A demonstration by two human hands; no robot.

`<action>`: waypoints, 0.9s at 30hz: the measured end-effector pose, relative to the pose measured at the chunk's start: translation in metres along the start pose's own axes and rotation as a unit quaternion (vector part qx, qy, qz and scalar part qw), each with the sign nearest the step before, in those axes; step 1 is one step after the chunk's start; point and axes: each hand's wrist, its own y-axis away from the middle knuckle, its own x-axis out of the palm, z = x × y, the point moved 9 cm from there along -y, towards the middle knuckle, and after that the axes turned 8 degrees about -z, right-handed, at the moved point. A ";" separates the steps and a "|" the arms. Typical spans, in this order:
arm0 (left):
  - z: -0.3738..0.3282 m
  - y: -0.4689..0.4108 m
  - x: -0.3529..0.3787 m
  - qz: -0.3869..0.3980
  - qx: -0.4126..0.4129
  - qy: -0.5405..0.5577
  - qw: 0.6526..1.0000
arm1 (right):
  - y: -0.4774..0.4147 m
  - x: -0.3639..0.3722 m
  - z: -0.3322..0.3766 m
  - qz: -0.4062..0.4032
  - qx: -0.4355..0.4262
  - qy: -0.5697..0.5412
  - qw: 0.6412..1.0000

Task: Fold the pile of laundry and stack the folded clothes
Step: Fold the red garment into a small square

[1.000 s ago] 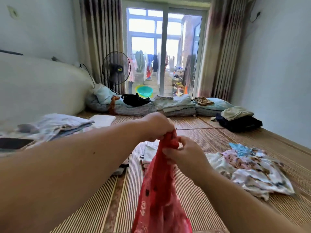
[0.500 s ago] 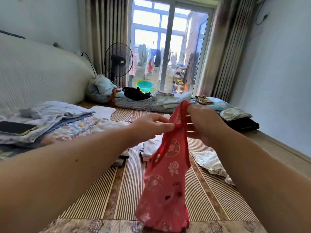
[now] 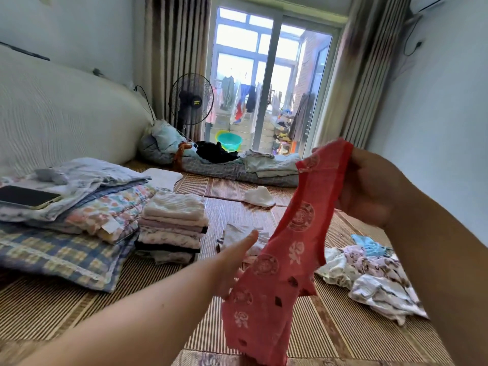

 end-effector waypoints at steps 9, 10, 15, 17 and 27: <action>-0.020 0.025 0.060 0.179 0.121 0.134 0.967 | 0.021 -0.056 0.006 -0.016 0.030 -0.012 0.999; -0.029 0.031 0.060 0.173 0.138 0.164 0.961 | 0.022 -0.064 0.003 -0.022 0.040 -0.008 0.999; -0.058 0.036 0.038 0.092 0.196 0.186 0.958 | 0.026 -0.106 -0.009 -0.128 0.097 0.002 0.987; -0.072 0.041 0.026 0.065 0.203 0.170 0.962 | 0.027 -0.122 -0.013 -0.178 0.111 0.011 0.978; -0.162 0.101 -0.015 -0.021 0.313 0.158 0.936 | 0.030 -0.093 0.024 -0.123 -0.055 0.252 0.958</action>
